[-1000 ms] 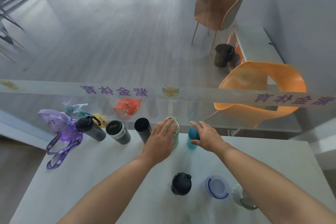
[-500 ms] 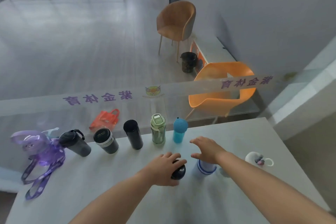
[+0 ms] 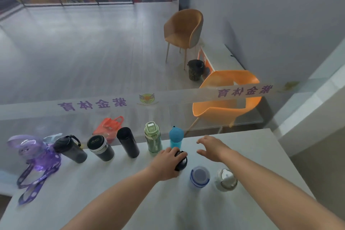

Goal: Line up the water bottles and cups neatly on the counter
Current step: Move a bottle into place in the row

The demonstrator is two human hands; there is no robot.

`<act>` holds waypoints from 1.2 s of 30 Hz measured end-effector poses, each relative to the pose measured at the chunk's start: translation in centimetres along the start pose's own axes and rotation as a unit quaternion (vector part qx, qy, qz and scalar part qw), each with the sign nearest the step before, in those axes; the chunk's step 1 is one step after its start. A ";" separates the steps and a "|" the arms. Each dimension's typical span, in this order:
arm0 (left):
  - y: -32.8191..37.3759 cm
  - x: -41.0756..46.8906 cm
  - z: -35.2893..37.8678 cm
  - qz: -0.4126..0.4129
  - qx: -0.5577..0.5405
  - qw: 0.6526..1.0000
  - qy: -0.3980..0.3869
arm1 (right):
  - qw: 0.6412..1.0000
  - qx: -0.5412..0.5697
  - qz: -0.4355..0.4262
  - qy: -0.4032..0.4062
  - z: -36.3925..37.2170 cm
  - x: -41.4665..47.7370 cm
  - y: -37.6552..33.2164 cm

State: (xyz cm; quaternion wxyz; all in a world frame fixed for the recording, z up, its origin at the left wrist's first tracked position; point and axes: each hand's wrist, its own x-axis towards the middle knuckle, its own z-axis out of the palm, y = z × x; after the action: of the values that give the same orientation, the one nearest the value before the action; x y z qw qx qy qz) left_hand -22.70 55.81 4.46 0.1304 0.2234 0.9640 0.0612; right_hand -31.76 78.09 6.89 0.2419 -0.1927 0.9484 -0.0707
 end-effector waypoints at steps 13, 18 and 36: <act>5.0 12.7 -1.6 -0.074 -0.018 0.996 0.039 | 0.996 0.065 -0.059 -0.009 -4.3 4.7 12.0; 6.2 16.0 0.3 -0.096 -0.022 0.994 0.043 | 0.995 0.080 -0.060 -0.026 -2.8 5.3 14.3; -1.0 11.0 0.4 -0.188 0.005 0.980 0.064 | 0.987 -0.008 -0.145 -0.062 -0.7 7.6 10.0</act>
State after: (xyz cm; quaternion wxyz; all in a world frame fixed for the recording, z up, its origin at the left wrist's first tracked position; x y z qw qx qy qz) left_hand -32.56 59.88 1.40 0.0764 0.0343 0.9955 0.0451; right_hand -41.54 84.28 1.91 0.2862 -0.3340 0.8940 -0.0851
